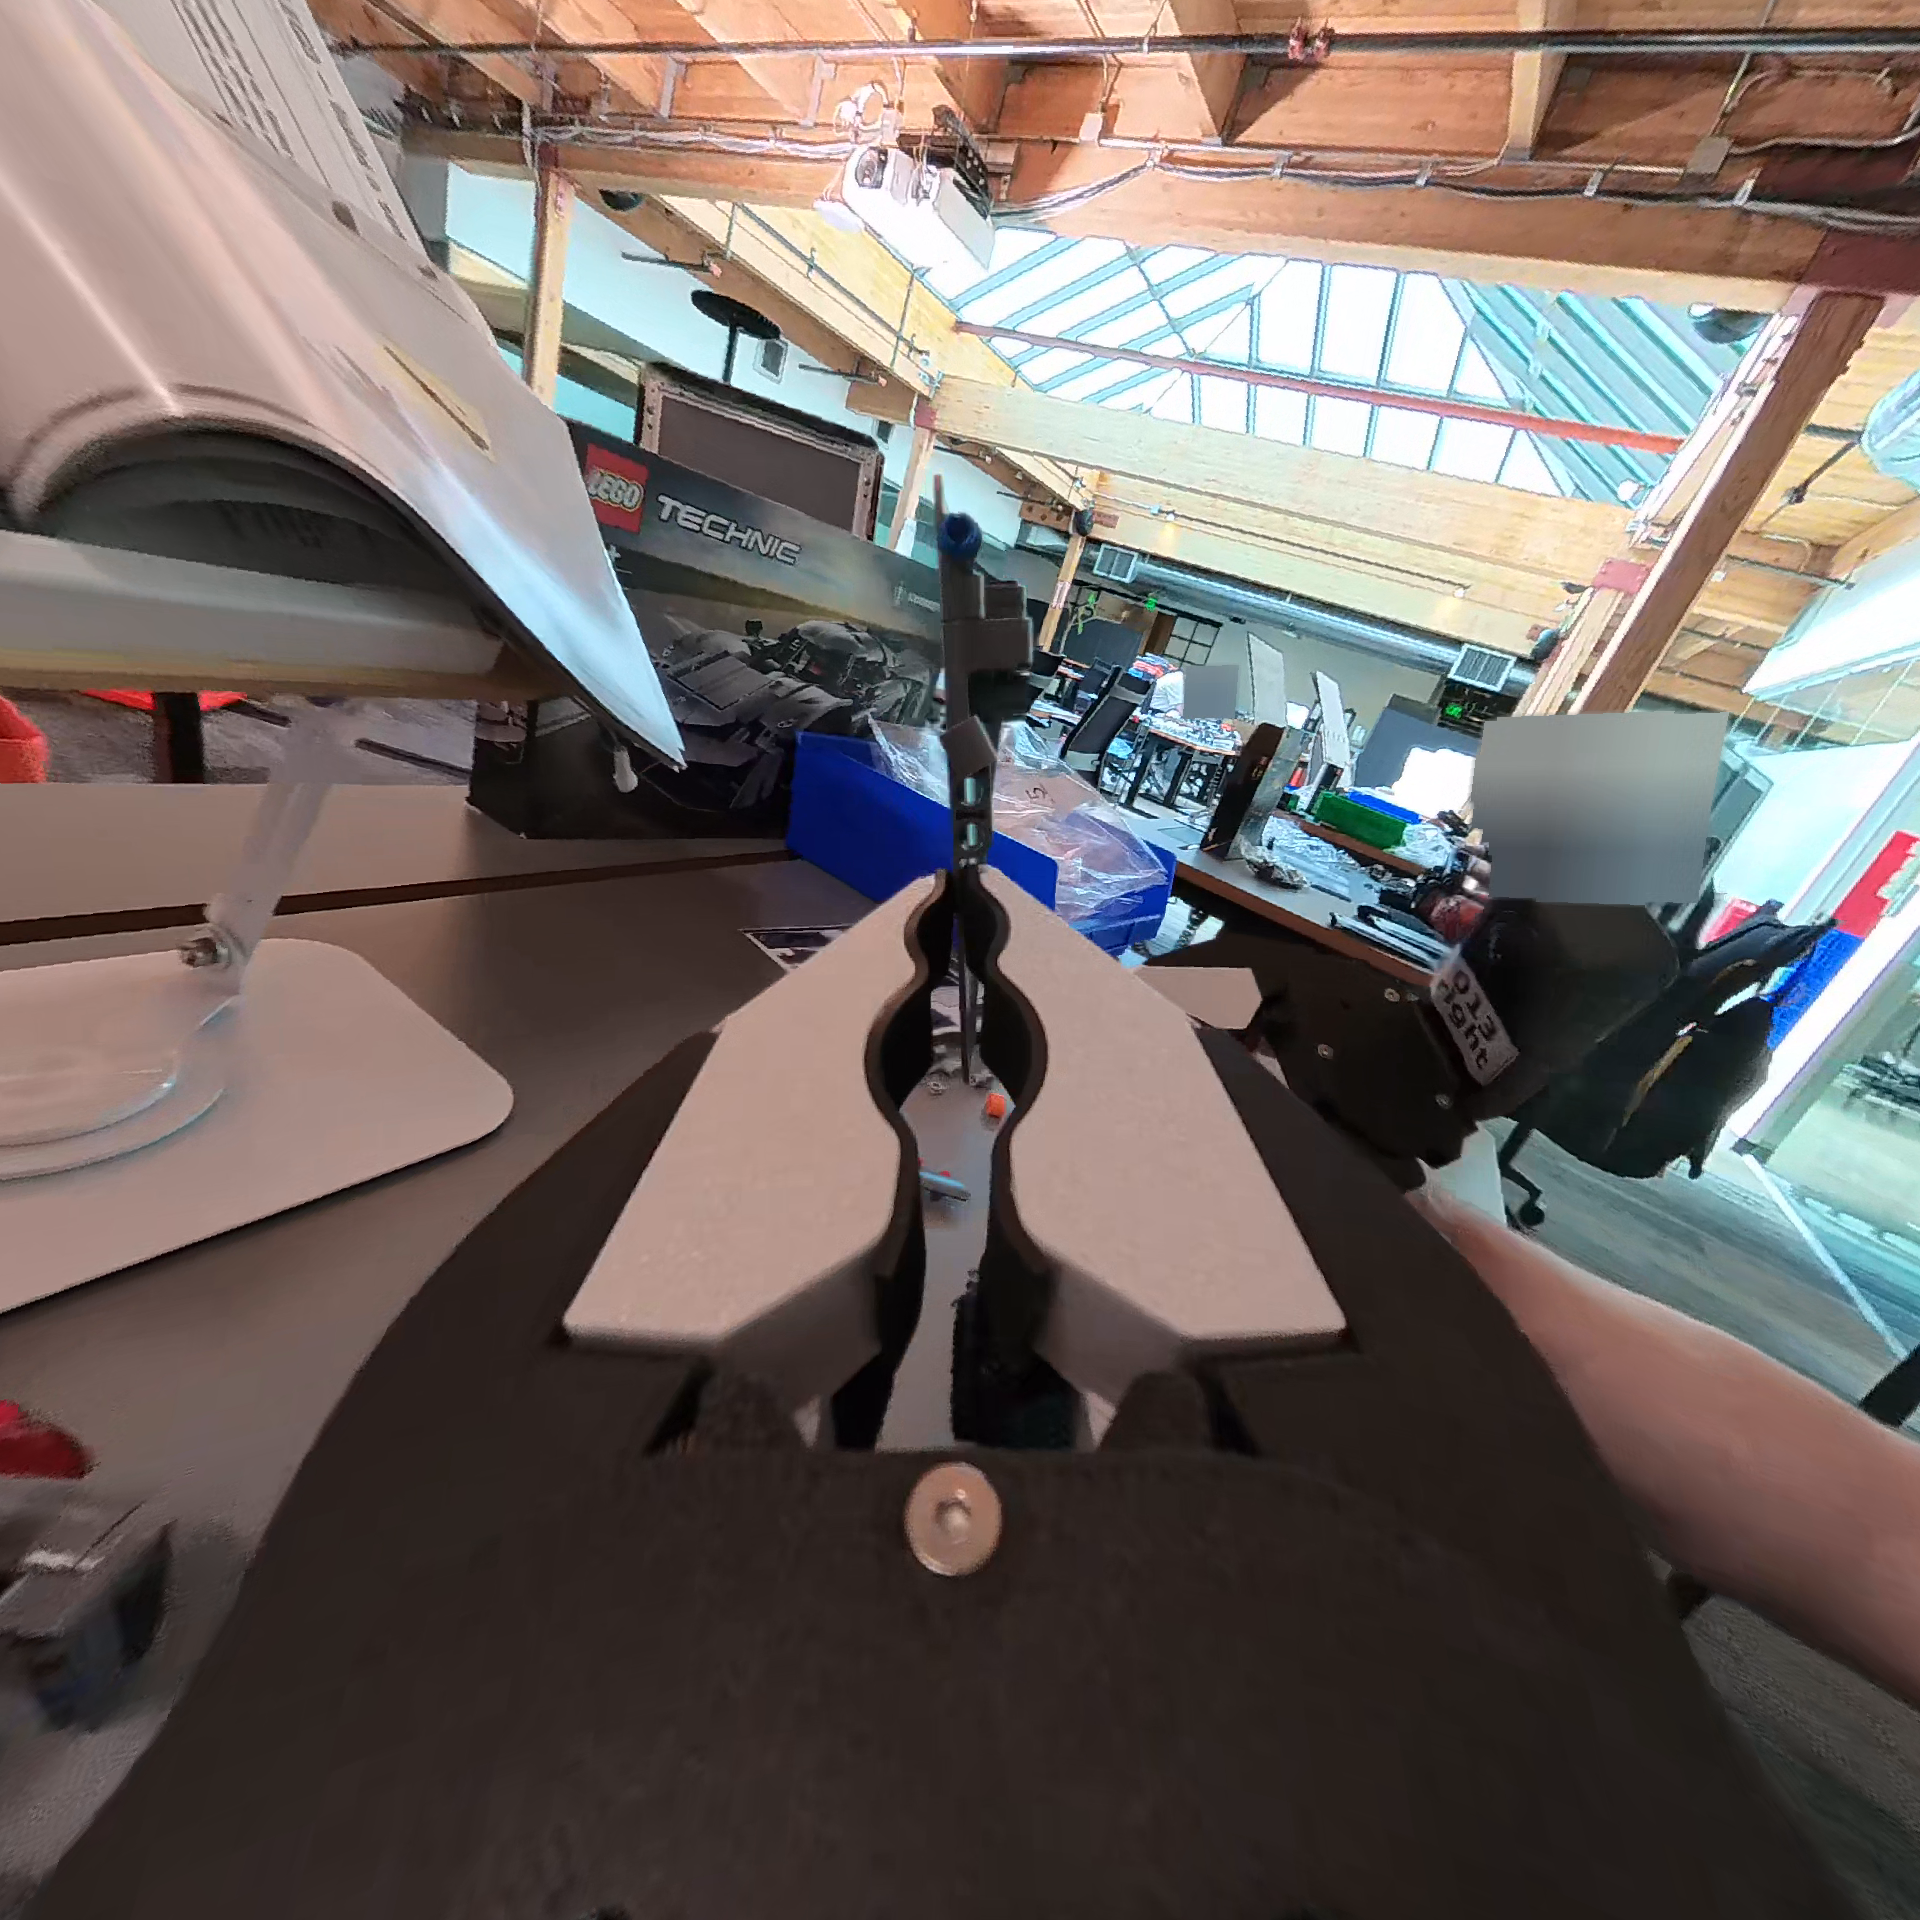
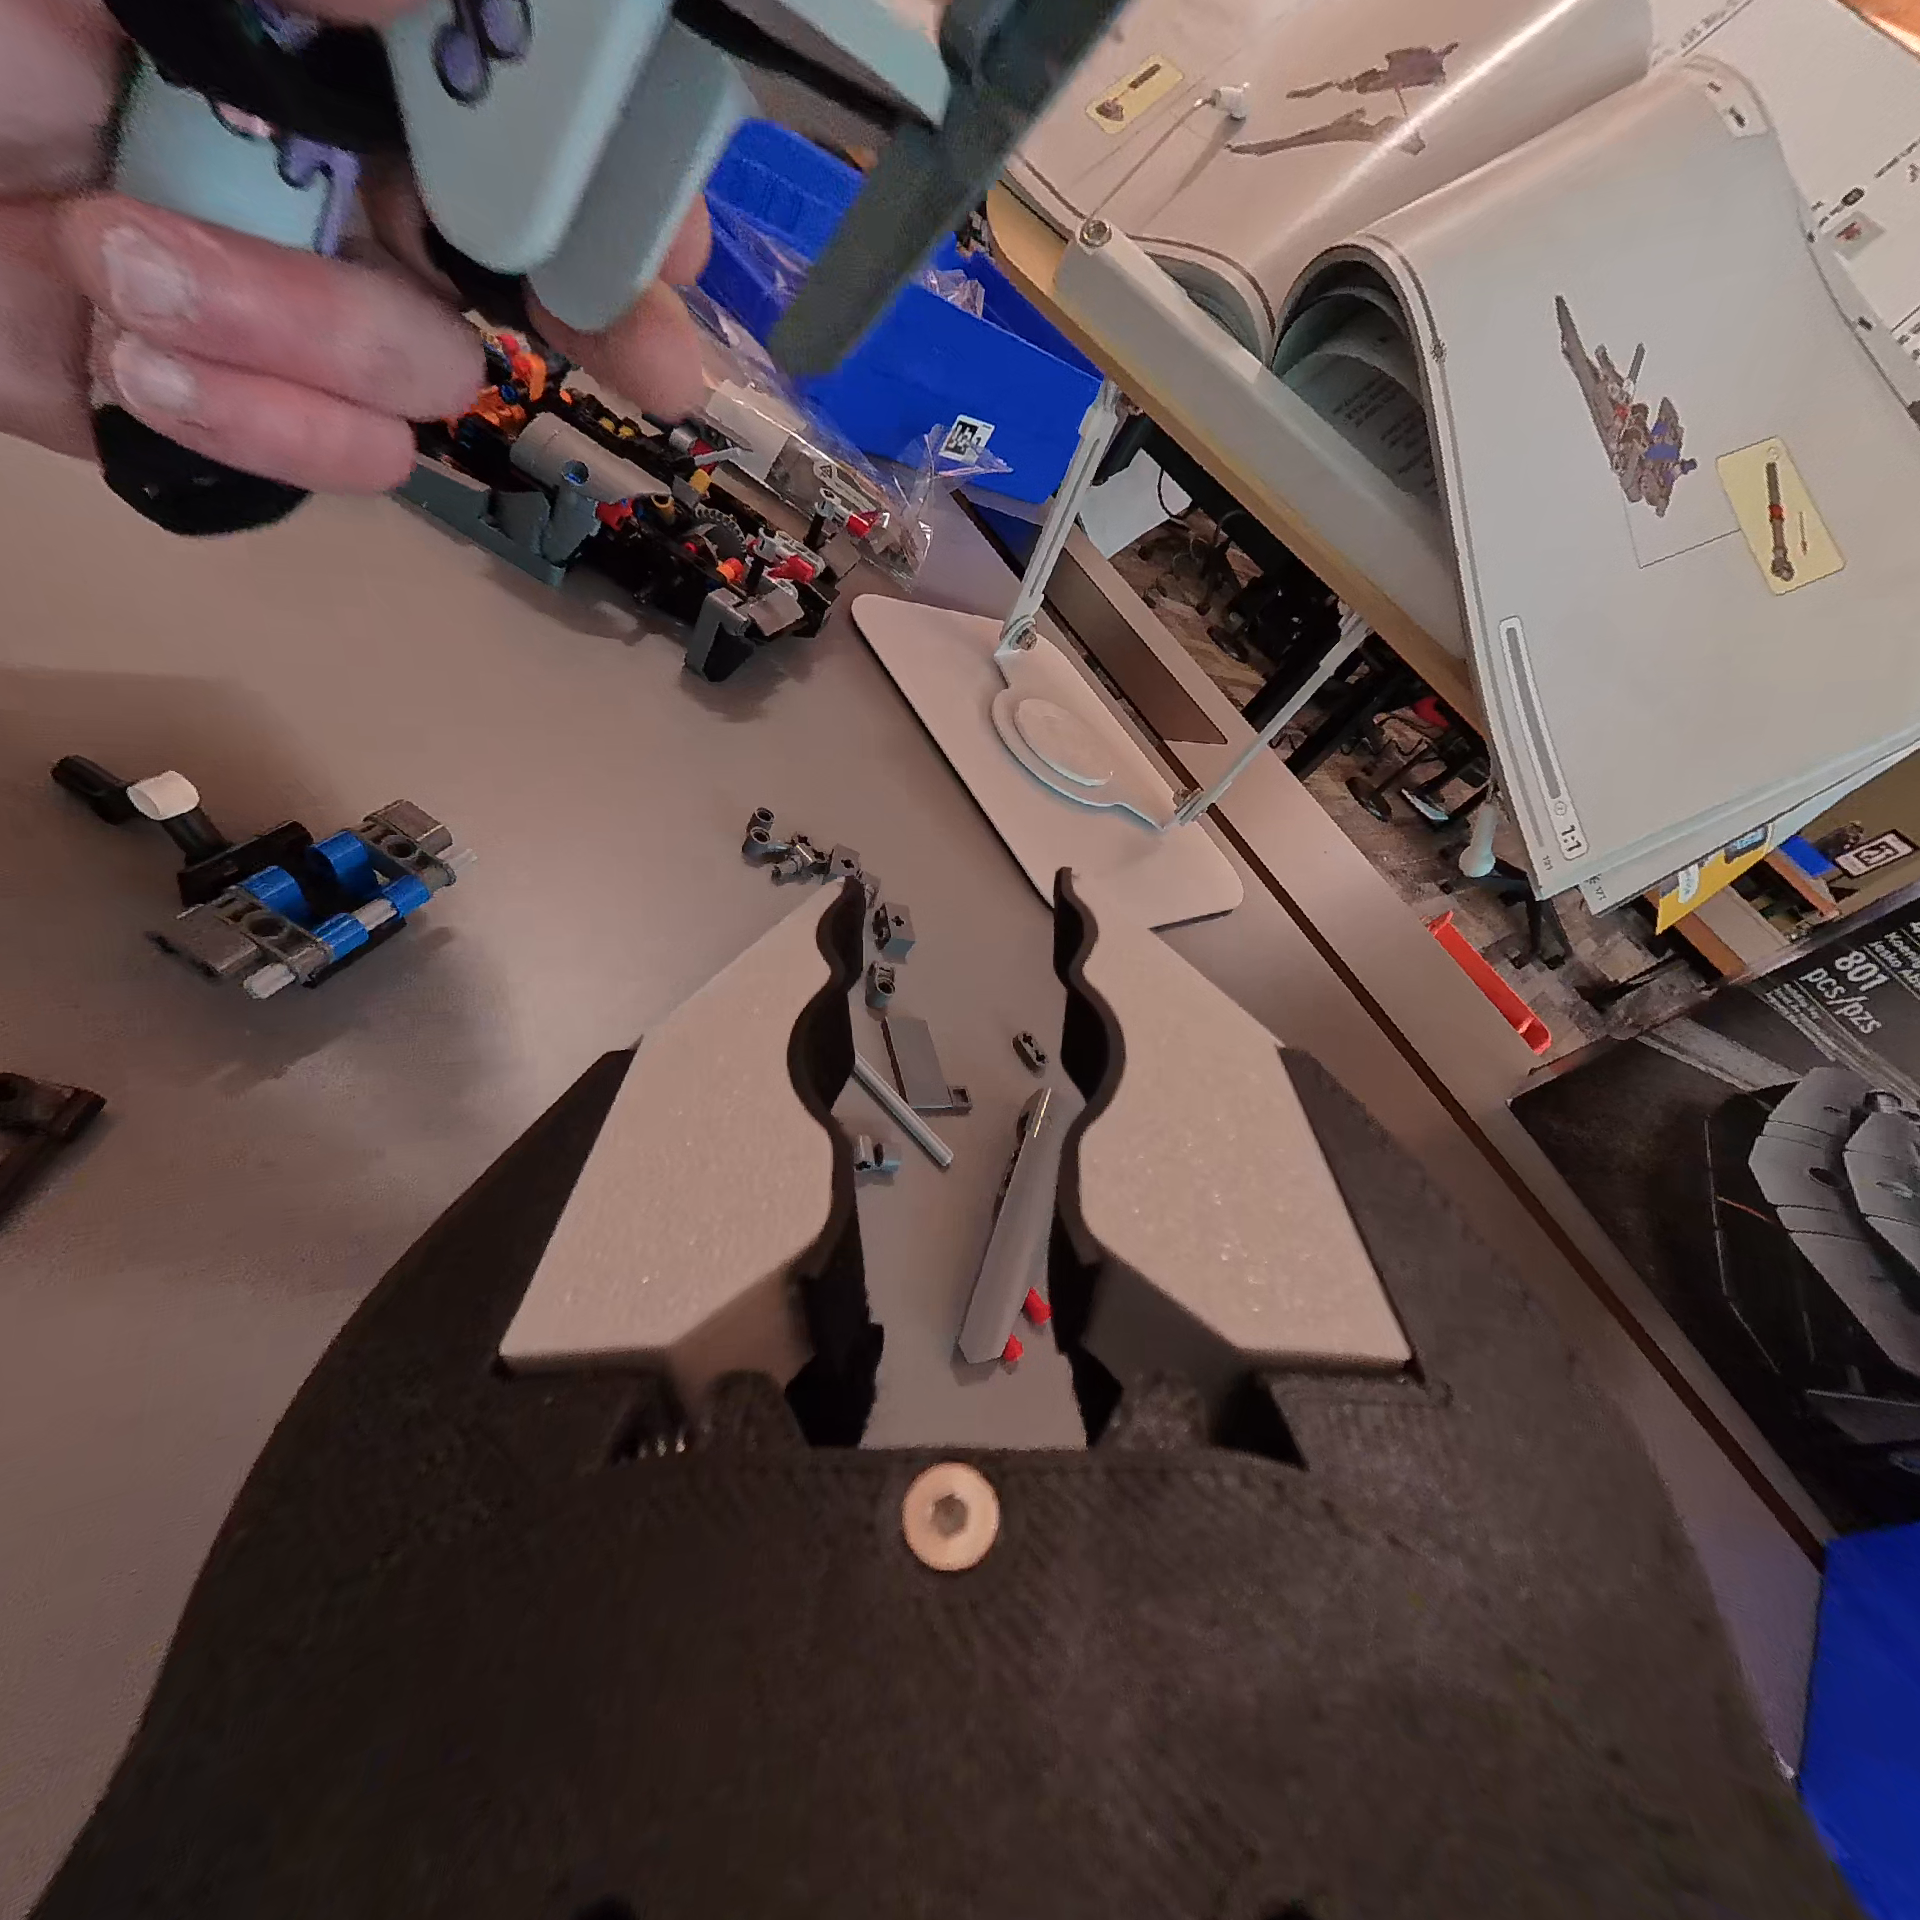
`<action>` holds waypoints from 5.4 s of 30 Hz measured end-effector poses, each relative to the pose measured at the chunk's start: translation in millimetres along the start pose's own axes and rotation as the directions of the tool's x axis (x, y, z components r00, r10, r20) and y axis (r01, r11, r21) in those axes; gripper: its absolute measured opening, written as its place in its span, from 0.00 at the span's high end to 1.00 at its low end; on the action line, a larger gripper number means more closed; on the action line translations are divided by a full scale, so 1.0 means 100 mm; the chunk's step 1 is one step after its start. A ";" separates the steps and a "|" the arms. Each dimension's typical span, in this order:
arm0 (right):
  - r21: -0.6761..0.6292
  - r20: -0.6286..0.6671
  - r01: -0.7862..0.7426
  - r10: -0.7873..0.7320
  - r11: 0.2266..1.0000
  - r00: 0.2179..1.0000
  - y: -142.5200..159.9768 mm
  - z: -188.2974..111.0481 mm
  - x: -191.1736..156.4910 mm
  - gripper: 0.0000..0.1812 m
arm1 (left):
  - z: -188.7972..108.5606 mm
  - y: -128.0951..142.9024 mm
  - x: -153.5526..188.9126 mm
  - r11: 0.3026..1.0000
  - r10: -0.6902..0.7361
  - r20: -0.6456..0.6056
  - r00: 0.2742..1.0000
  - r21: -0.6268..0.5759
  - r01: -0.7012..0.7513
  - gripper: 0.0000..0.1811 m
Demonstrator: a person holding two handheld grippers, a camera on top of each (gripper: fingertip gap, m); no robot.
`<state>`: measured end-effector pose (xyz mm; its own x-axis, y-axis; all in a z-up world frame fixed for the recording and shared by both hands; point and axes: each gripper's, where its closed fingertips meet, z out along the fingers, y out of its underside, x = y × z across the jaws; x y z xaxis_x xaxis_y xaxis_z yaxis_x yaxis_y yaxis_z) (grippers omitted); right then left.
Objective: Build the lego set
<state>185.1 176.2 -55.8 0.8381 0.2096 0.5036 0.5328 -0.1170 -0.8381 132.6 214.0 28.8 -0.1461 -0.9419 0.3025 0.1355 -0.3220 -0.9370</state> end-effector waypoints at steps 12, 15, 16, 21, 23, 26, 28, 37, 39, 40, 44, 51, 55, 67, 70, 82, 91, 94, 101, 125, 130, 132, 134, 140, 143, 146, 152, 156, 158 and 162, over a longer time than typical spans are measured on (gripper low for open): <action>0.110 -0.005 0.032 -0.032 0.993 0.999 -0.23 -0.06 -0.06 0.74 | 0.30 0.18 0.17 0.997 -0.080 -0.055 0.995 -0.004 0.080 1.00; 0.124 0.010 0.013 -0.014 0.992 1.000 -0.26 -0.06 -0.10 0.74 | 0.36 0.22 0.22 0.997 -0.075 -0.052 0.996 -0.003 0.075 1.00; 0.127 0.015 0.006 -0.008 0.992 1.000 -0.27 -0.05 -0.11 0.74 | 0.38 0.24 0.24 0.998 -0.070 -0.054 0.996 -0.007 0.069 1.00; 0.138 0.039 -0.069 0.065 0.988 0.997 -0.28 -0.05 -0.10 0.75 | 0.48 0.36 0.35 0.999 -0.005 -0.055 0.998 -0.053 0.002 1.00; 0.151 0.050 -0.103 0.096 0.983 0.994 -0.30 -0.06 -0.08 0.75 | 0.49 0.39 0.39 0.998 0.014 -0.059 0.998 -0.065 -0.017 1.00; 0.178 0.069 -0.146 0.136 0.973 0.988 -0.34 -0.10 -0.05 0.77 | 0.50 0.42 0.40 0.997 0.020 -0.063 0.998 -0.076 -0.025 1.00; 0.190 0.077 -0.170 0.158 0.967 0.984 -0.36 -0.12 -0.03 0.78 | 0.51 0.45 0.41 0.996 0.024 -0.068 0.997 -0.086 -0.030 1.00; 0.179 0.109 -0.220 0.203 0.959 0.973 -0.33 -0.14 -0.01 0.87 | 0.52 0.50 0.46 0.992 0.045 -0.087 0.995 -0.113 -0.055 1.00; 0.176 0.117 -0.226 0.207 0.958 0.971 -0.32 -0.14 -0.01 0.87 | 0.52 0.51 0.46 0.992 0.045 -0.088 0.995 -0.116 -0.055 1.00; 0.175 0.120 -0.227 0.208 0.958 0.971 -0.32 -0.14 -0.01 0.87 | 0.52 0.51 0.46 0.991 0.046 -0.088 0.995 -0.117 -0.056 1.00; 0.175 0.126 -0.231 0.211 0.957 0.969 -0.33 -0.15 -0.02 0.87 | 0.52 0.51 0.46 0.990 0.053 -0.091 0.994 -0.122 -0.064 1.00; 0.186 0.101 -0.193 0.176 0.964 0.979 -0.34 -0.14 -0.02 0.85 | 0.51 0.50 0.47 0.989 0.056 -0.104 0.993 -0.133 -0.070 1.00; 0.193 0.084 -0.184 0.171 0.964 0.982 -0.35 -0.15 0.00 0.83 | 0.51 0.52 0.49 0.986 0.042 -0.126 0.991 -0.155 -0.062 1.00; 0.231 0.076 -0.144 0.129 0.962 0.989 -0.43 -0.20 -0.02 0.78 | 0.44 0.50 0.57 0.973 -0.141 -0.283 0.949 -0.216 0.080 1.00; 0.237 0.076 -0.128 0.113 0.963 0.991 -0.45 -0.21 -0.04 0.78 | 0.43 0.50 0.59 0.970 -0.160 -0.301 0.940 -0.224 0.094 1.00; 0.230 0.078 -0.058 0.041 0.971 0.996 -0.46 -0.20 -0.13 0.81 | 0.41 0.49 0.57 0.966 -0.177 -0.309 0.935 -0.234 0.106 1.00; 0.233 0.065 -0.011 -0.005 0.972 0.998 -0.47 -0.20 -0.17 0.81 | 0.39 0.48 0.58 0.956 -0.223 -0.329 0.917 -0.256 0.141 1.00; 0.230 0.043 0.023 -0.034 0.973 0.999 -0.48 -0.21 -0.17 0.81 | 0.39 0.48 0.59 0.953 -0.236 -0.335 0.912 -0.263 0.150 1.00; 0.228 0.011 0.072 -0.077 0.971 0.997 -0.49 -0.21 -0.18 0.81 | 0.38 0.48 0.60 0.946 -0.265 -0.345 0.900 -0.275 0.173 1.00; 0.356 0.110 -0.174 0.143 0.918 0.984 -0.63 -0.43 0.08 0.77 | 0.34 0.47 0.49 0.965 -0.037 -0.260 0.965 -0.259 -0.033 1.00; 0.398 0.186 -0.368 0.319 0.840 0.929 -0.64 -0.50 0.26 0.81 | 0.36 0.61 0.55 0.939 0.069 -0.269 0.961 -0.306 -0.154 1.00; 0.398 0.214 -0.409 0.350 0.821 0.912 -0.64 -0.50 0.28 0.83 | 0.38 0.67 0.58 0.928 0.109 -0.276 0.955 -0.317 -0.197 1.00; 0.395 0.247 -0.434 0.361 0.809 0.899 -0.64 -0.51 0.27 0.85 | 0.40 0.70 0.61 0.919 0.135 -0.284 0.949 -0.322 -0.227 1.00; 0.400 0.304 -0.463 0.362 0.791 0.881 -0.67 -0.55 0.24 0.92 | 0.41 0.72 0.63 0.918 0.145 -0.292 0.945 -0.318 -0.239 1.00; 0.395 0.309 -0.467 0.364 0.791 0.879 -0.67 -0.54 0.23 0.93 | 0.42 0.73 0.62 0.915 0.159 -0.286 0.945 -0.318 -0.250 1.00; 0.396 0.308 -0.469 0.367 0.789 0.878 -0.66 -0.54 0.24 0.93 | 0.42 0.73 0.62 0.914 0.169 -0.283 0.944 -0.314 -0.258 1.00; 0.408 0.270 -0.472 0.390 0.782 0.880 -0.63 -0.56 0.34 0.93 | 0.35 0.78 0.58 0.884 0.213 -0.274 0.938 -0.355 -0.304 0.90; 0.400 0.256 -0.469 0.395 0.787 0.882 -0.60 -0.54 0.35 0.93 | 0.22 0.82 0.52 0.802 0.345 -0.263 0.901 -0.416 -0.429 0.89; 0.391 0.251 -0.466 0.396 0.793 0.883 -0.58 -0.53 0.35 0.93 | 0.14 0.87 0.43 0.727 0.437 -0.255 0.863 -0.464 -0.505 0.88; 0.383 0.248 -0.466 0.398 0.797 0.883 -0.56 -0.51 0.35 0.93 | -0.06 0.96 0.31 0.603 0.519 -0.271 0.810 -0.556 -0.572 0.87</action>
<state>190.6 140.6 19.6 0.9233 0.3793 0.0596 -0.0107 0.1808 -0.9835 135.0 154.0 -53.2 -0.3132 -0.9047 -0.2888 -0.3790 0.3980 -0.8354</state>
